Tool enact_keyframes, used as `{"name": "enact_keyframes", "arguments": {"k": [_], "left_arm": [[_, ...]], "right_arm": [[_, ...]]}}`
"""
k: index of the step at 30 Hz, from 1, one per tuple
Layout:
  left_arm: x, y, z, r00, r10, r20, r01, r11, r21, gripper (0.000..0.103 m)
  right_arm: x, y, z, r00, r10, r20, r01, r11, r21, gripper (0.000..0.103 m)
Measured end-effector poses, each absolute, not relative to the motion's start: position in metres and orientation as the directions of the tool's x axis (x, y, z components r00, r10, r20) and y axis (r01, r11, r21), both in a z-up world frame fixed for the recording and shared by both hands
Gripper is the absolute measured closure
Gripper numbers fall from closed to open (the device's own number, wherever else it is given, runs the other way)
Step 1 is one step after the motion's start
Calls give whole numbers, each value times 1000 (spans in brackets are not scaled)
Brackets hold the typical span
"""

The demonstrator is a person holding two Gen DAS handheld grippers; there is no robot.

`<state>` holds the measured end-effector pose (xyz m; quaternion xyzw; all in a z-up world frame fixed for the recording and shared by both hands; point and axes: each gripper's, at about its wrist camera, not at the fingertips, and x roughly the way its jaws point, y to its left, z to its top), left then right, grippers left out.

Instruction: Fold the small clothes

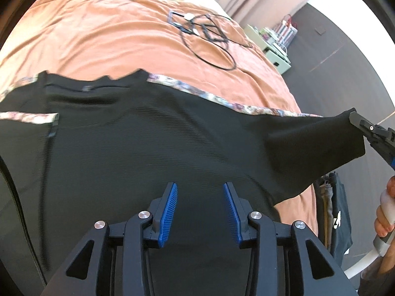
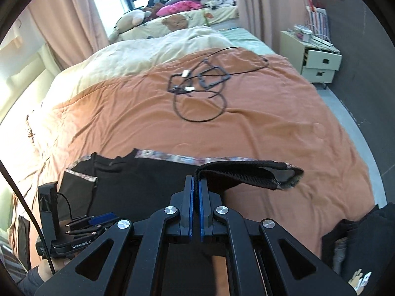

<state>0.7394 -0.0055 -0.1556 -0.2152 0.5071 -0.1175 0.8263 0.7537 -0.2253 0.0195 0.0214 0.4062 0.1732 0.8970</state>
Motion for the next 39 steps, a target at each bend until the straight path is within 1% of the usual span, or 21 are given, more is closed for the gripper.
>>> {"name": "enact_keyframes", "arguments": {"k": [8,17,20,21,23,24,25,26,28,31,33,37,38,39], "left_arm": [[711,48,-152,484,-375,-790,-84,879,-469,62],[685,99,-159,483,-319,-816,-144,890,-433,62],[680,110,-160,480,-292,-827,-159,898,-410,62],[678,114,-160,479,-285,-830,-165,900,-404,62],[677,121,-161,475,-275,-836,-175,901,-396,61],[677,124,-162,473,-271,-838,-181,901,-393,60],[677,124,-162,472,-267,-840,-185,902,-391,57],[677,124,-162,472,-264,-841,-188,902,-389,55],[681,120,-163,469,-263,-843,-185,904,-385,54],[688,108,-166,461,-272,-845,-164,909,-383,54],[695,94,-169,447,-283,-849,-135,917,-376,53],[709,65,-176,427,-305,-851,-62,929,-365,42],[713,58,-179,422,-309,-853,-49,931,-361,42],[715,52,-182,414,-313,-855,-41,932,-361,42]], "right_arm": [[761,-173,-1,556,381,-739,-355,912,204,103],[774,-105,-58,463,449,-764,-400,875,272,103],[781,-93,-74,426,491,-760,-405,855,325,102],[783,-92,-78,413,500,-761,-403,850,339,99],[784,-92,-83,401,511,-761,-396,845,358,73],[783,-95,-84,406,524,-749,-399,839,370,43],[780,-99,-83,422,531,-735,-398,837,376,32],[779,-106,-82,433,537,-724,-392,835,386,32],[776,-119,-85,458,531,-713,-363,844,395,33],[762,-151,-91,548,435,-714,-270,900,342,33],[759,-175,-98,560,416,-716,-223,909,353,32],[751,-215,-118,594,378,-710,-132,916,378,33],[750,-221,-124,596,378,-709,-116,914,389,33],[751,-230,-132,598,380,-705,-96,908,408,37]]}}
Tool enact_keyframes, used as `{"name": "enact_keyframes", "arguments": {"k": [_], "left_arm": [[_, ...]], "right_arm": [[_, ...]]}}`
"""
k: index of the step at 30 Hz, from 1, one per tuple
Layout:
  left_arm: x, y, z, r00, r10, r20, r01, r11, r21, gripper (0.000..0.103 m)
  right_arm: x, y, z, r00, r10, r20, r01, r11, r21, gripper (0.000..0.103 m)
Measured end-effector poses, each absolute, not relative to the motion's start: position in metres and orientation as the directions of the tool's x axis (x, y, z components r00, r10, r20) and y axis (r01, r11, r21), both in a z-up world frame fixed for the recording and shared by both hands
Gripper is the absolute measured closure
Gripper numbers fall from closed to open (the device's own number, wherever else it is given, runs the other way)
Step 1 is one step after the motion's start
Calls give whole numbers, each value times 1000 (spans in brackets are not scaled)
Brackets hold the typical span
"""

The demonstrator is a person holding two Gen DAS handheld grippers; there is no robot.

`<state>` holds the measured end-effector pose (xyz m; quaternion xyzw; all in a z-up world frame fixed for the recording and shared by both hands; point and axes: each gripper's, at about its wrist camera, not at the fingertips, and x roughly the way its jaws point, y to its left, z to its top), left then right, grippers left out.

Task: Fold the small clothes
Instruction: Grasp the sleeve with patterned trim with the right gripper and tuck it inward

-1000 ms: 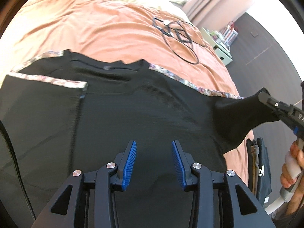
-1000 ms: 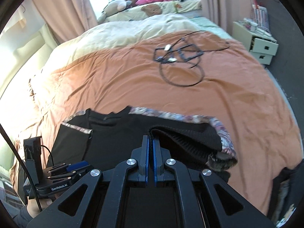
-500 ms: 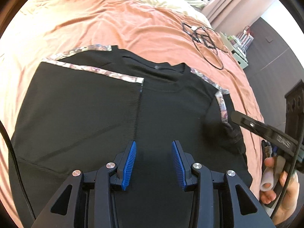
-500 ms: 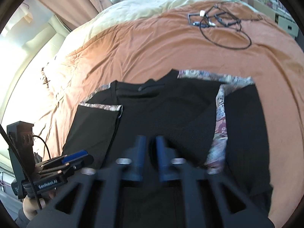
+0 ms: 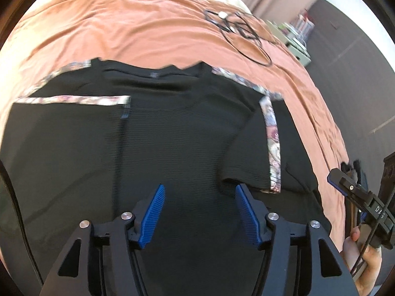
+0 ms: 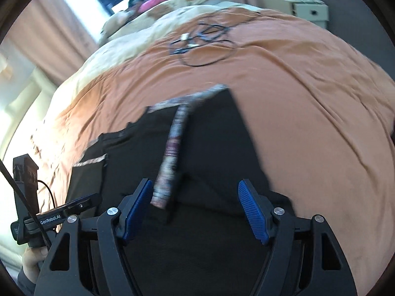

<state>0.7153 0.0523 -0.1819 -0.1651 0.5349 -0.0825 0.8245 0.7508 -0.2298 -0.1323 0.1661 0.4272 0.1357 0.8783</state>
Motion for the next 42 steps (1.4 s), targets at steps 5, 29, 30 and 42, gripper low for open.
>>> {"name": "enact_keyframes", "arguments": {"k": [5,29,30,42], "left_arm": [[729,29,-204,372,-321,-871,-16,936,-352,41],[736,45,-180,329,-196,-924,-68,971,-230,76],[735,47,-176,337,-202,-920,-66,969,-237,70],[743,-19,-173,368,-263,-892,103,965,-242,27]], "right_arm": [[751,-245,-163,600,414,-685,-42,871,490,46],[731,-297,-182,606,459,-650,72,782,619,81],[728,-299,-178,618,453,-642,71,782,620,81],[730,-278,-170,639,393,-662,25,849,528,66]]}}
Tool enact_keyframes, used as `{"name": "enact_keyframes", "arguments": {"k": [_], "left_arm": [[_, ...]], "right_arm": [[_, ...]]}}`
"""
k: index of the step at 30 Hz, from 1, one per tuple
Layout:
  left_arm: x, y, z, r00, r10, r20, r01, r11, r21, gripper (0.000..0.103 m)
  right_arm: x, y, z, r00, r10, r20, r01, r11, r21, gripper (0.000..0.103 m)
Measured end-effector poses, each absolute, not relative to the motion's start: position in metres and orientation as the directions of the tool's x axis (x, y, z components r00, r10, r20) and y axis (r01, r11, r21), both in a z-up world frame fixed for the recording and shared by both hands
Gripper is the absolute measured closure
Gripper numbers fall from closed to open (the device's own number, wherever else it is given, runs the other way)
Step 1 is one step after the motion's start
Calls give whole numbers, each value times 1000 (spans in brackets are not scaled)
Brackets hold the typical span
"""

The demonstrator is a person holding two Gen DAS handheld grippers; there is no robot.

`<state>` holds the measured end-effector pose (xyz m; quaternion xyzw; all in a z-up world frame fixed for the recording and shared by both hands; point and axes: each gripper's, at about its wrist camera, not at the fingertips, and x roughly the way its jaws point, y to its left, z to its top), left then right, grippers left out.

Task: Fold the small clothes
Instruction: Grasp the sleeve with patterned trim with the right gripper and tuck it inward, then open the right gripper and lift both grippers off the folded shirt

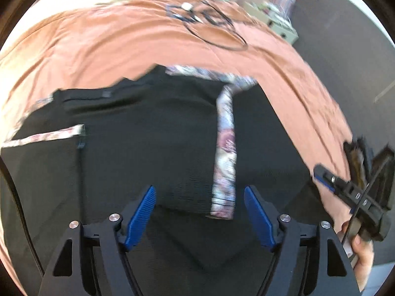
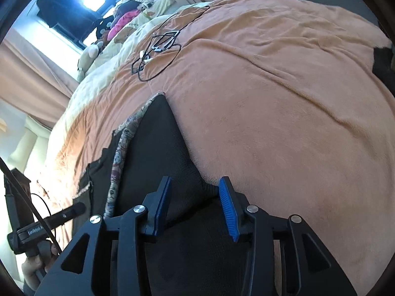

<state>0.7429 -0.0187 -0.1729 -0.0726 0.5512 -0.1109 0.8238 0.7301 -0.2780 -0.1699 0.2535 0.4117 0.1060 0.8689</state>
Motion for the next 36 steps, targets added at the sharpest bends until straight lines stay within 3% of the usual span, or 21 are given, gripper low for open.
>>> {"name": "enact_keyframes", "arguments": {"k": [8,17,21,28,36], "left_arm": [[755,-50,-205,313,-118,-942,134,988,-78,27],[780,-14,-202,338,6,-941,75,997,33,27],[798,21,-191,394,106,-913,-30,994,102,27],[808,70,-171,449,64,-891,-150,989,-5,27],[800,67,-191,426,-74,-902,-92,988,-124,27]], "right_arm": [[733,-288,-173,617,374,-693,73,849,523,66],[730,-274,-160,629,333,-703,69,877,476,66],[726,-271,-158,637,321,-701,64,884,463,66],[731,-268,-156,619,332,-711,48,888,457,66],[736,-264,-158,602,325,-729,41,900,435,66]]}}
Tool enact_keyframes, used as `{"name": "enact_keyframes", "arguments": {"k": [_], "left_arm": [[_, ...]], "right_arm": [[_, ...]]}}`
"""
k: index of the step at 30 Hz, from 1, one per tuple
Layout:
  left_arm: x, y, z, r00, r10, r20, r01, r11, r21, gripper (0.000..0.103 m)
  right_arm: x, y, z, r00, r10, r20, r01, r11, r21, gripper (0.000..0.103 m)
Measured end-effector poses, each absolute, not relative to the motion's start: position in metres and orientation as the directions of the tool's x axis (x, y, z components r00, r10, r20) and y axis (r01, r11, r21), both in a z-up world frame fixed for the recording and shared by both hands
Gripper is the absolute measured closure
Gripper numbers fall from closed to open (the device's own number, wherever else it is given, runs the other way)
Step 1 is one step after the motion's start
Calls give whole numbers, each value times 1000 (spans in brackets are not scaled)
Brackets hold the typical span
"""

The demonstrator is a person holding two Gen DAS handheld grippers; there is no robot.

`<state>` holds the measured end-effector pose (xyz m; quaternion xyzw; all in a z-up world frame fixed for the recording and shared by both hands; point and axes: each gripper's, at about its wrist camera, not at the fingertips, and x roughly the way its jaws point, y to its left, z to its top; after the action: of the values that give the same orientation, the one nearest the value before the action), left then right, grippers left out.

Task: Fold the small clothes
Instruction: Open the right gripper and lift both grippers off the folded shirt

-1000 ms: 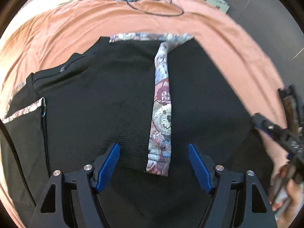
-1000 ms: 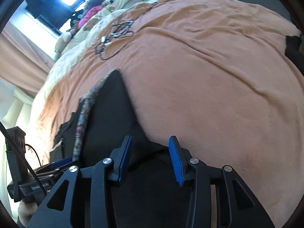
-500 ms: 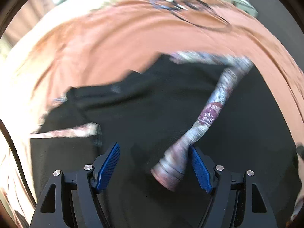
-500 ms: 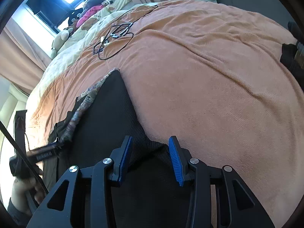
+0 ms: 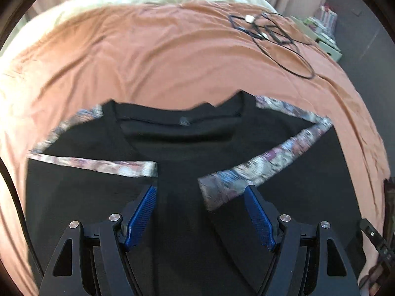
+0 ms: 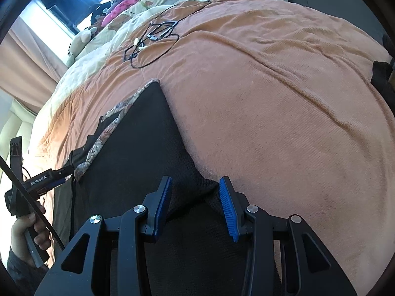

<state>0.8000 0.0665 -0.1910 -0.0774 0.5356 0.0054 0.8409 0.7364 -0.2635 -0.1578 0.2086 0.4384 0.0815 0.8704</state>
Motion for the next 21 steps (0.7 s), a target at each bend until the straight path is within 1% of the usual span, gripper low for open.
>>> {"name": "enact_keyframes", "arguments": {"k": [2,3,5,8,11,12,15,16,19,21], "left_arm": [[801,57,-198,411,-52,-910,-71,994,-89,28],[803,52,-202,405,-22,-914,-67,996,-54,30],[808,49,-209,394,2,-919,-81,996,-33,36],[817,47,-219,386,4,-922,-95,995,-35,36],[823,48,-220,418,33,-908,-113,994,-15,36],[825,49,-220,421,50,-906,-122,992,-2,36],[829,53,-214,442,148,-885,-172,982,78,43],[829,55,-211,442,146,-885,-180,981,72,47],[823,62,-197,449,81,-890,-177,984,0,47],[811,68,-184,464,74,-883,-173,985,-8,47]], "right_arm": [[736,-263,-157,603,325,-729,39,900,434,66],[737,-263,-157,603,325,-729,40,900,434,66],[739,-262,-157,601,324,-731,40,901,432,66],[737,-261,-160,596,324,-735,43,901,432,66],[739,-263,-162,587,330,-739,54,895,443,66],[739,-264,-162,585,330,-741,61,893,445,66],[738,-266,-160,584,331,-741,65,891,449,66],[737,-266,-159,587,327,-741,65,893,445,66],[735,-264,-156,594,326,-735,60,893,445,66],[732,-261,-152,603,324,-729,45,898,437,66]]}}
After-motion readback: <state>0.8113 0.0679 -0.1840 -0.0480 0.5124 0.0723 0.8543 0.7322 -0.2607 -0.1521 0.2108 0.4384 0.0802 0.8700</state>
